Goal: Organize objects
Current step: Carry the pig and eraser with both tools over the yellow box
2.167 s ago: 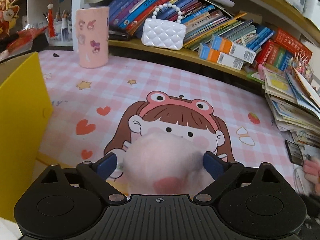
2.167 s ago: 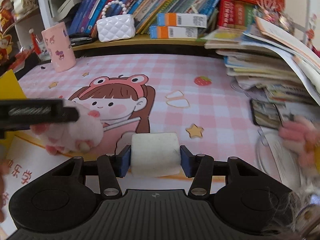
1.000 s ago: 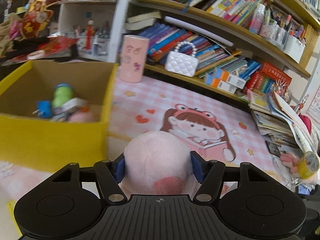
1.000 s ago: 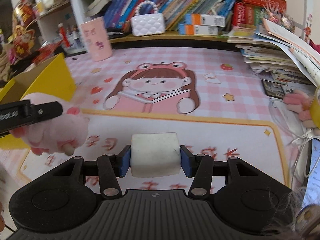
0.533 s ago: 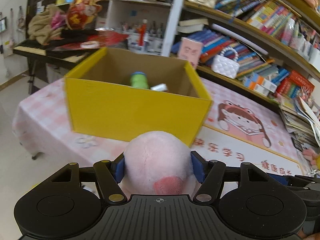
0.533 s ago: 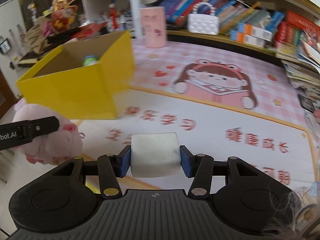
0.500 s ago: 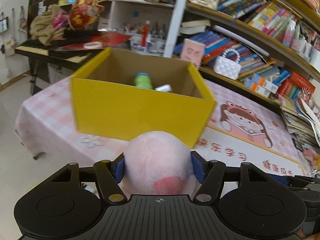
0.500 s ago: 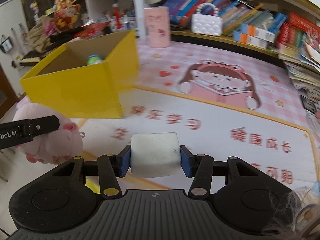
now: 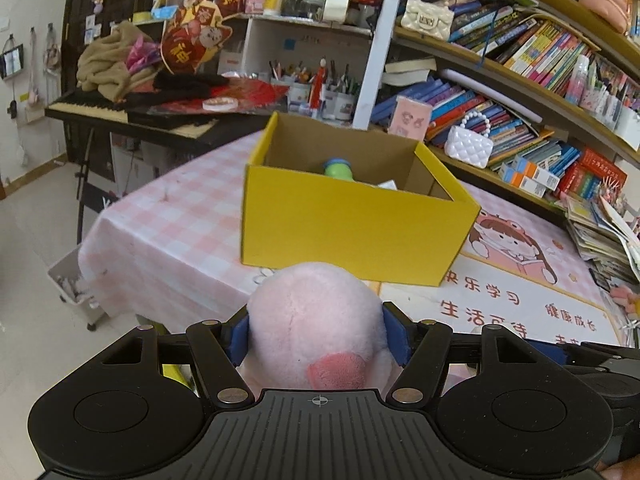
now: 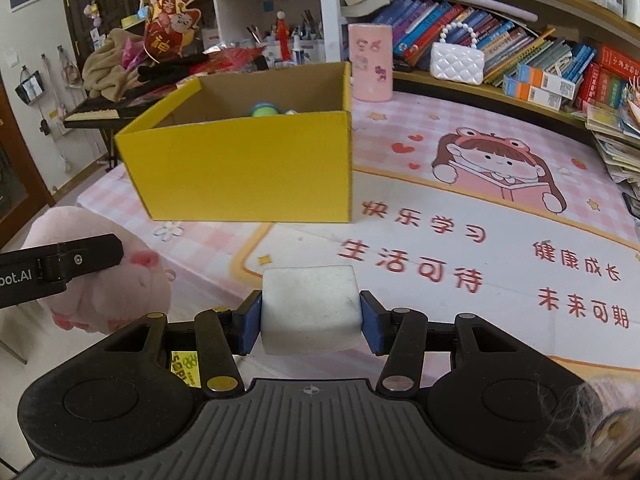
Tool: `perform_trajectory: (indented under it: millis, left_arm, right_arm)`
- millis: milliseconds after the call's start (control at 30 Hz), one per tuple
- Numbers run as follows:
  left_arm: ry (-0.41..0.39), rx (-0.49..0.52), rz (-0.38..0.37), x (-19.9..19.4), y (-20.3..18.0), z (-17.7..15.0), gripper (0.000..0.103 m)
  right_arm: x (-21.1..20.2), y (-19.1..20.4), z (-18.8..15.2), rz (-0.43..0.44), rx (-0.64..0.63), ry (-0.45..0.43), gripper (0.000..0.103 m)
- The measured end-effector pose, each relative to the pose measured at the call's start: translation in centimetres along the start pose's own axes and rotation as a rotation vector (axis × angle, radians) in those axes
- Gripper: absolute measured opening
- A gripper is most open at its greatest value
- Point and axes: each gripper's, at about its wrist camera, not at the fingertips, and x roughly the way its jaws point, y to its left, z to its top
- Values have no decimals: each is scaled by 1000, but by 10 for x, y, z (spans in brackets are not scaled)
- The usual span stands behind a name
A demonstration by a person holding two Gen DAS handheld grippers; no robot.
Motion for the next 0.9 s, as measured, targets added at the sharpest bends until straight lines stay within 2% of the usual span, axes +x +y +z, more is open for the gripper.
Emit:
perform_trajectory:
  millis: [233,400,633,800,900]
  left_arm:
    - [-41,0,-26,-11,15,7,65]
    - [-92,-12,-39,-10,18,24,65]
    - [-215,13,-55,-2,7,66,66]
    - [-266,31,-48,23,-7,96,66]
    - [-270,28,-22,46,-13,114,67]
  right_arm:
    - [-7,25,3,-4,-14,-24,47]
    - [-6,33,17,-8,-38,-51,47]
    - [1,31,70,-13,-61,-176,47]
    - [18,27,111,-10,-104,-248,47]
    - [38,24,130,-22,-140,-263,47]
